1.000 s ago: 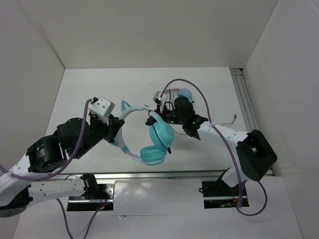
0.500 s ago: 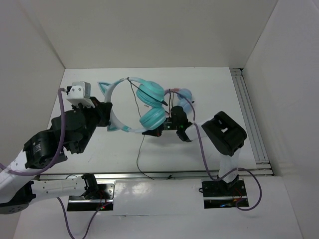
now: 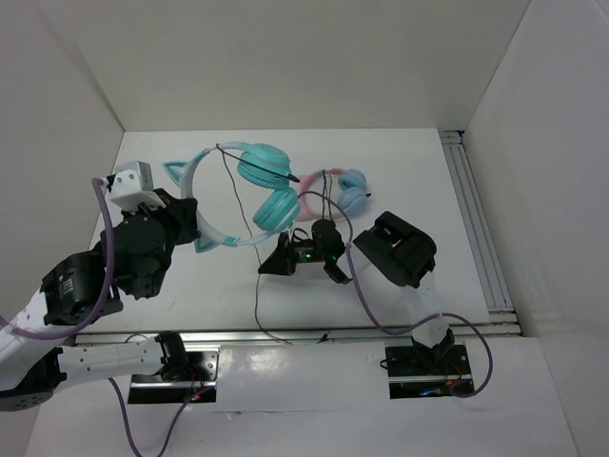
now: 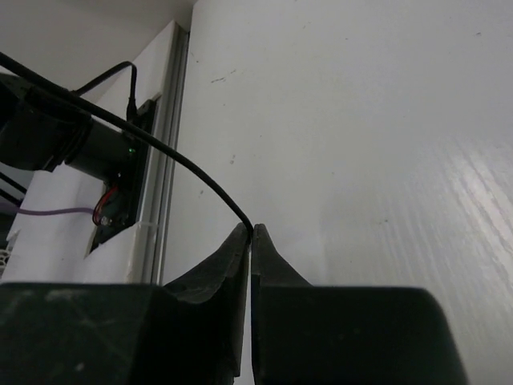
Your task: Wrap the headphones
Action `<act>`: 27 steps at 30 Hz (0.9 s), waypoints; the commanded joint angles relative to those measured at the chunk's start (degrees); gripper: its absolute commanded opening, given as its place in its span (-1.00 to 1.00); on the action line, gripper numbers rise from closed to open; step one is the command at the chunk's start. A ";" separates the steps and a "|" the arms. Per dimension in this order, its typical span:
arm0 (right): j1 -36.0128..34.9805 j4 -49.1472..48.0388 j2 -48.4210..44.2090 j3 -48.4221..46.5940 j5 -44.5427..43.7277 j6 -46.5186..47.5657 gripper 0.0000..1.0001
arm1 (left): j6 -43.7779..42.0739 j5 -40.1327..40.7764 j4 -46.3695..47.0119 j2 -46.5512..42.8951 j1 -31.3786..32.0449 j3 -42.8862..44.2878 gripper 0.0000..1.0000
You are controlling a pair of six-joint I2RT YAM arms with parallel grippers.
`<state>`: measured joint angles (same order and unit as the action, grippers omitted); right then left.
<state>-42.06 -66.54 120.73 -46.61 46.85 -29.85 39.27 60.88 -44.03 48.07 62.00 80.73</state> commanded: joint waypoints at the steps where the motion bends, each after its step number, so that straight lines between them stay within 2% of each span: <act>1: -1.35 -8.77 2.31 -0.86 -2.72 -2.76 -0.89 | 6.87 5.82 1.85 -1.05 0.14 1.89 -1.00; 2: -1.88 -11.65 3.10 -0.33 -3.34 -4.24 -0.99 | 6.88 6.35 0.71 -0.44 0.14 1.89 -1.00; 5: -2.40 -17.45 4.34 1.16 -5.97 -7.41 -1.00 | 8.98 6.35 0.17 -0.44 0.14 1.27 -1.00; 10: -3.55 -17.57 5.13 1.17 -8.51 -8.04 -1.00 | 9.51 7.58 -1.04 0.08 0.14 0.13 -1.00; 12: -4.34 -13.45 2.86 2.74 -10.02 -6.38 -1.00 | 11.43 9.86 -3.07 1.57 0.14 0.13 -1.00; 14: -6.62 -9.68 -2.21 5.81 -15.01 -4.70 -1.00 | 12.59 9.87 -5.96 2.98 -2.75 0.92 -1.00; 15: -7.32 -4.87 -4.43 6.87 -16.95 -3.74 -1.00 | 12.59 9.26 -5.98 3.60 -4.33 0.92 -1.00; 17: -10.13 -0.45 -9.34 9.24 -22.12 -1.01 -1.00 | 11.97 6.72 -6.51 6.23 -11.26 0.92 -1.00; 18: -11.19 5.05 -15.37 11.69 -24.59 -0.05 -1.00 | 11.19 3.23 -6.51 7.46 -14.07 0.92 -1.00; 19: -13.72 7.98 -18.57 12.67 -27.22 2.05 -1.00 | 10.49 1.10 -6.51 10.17 -19.93 0.92 -1.00; 20: -14.88 11.58 -21.64 13.29 -32.47 3.03 -1.00 | 10.48 -1.09 -6.51 11.50 -22.60 0.92 -1.00; 22: -18.03 20.87 -29.74 13.30 -35.94 5.66 -1.00 | 9.17 -5.94 -4.05 13.79 -28.47 0.92 -1.00; 27: -23.23 36.90 -42.74 9.10 -45.95 10.76 -1.00 | 6.97 -9.38 -1.67 19.94 -32.11 0.22 -1.00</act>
<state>-63.40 -43.42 83.11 -34.59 11.62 -24.40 46.39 54.70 -52.12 67.59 31.14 79.72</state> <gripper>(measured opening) 0.010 0.152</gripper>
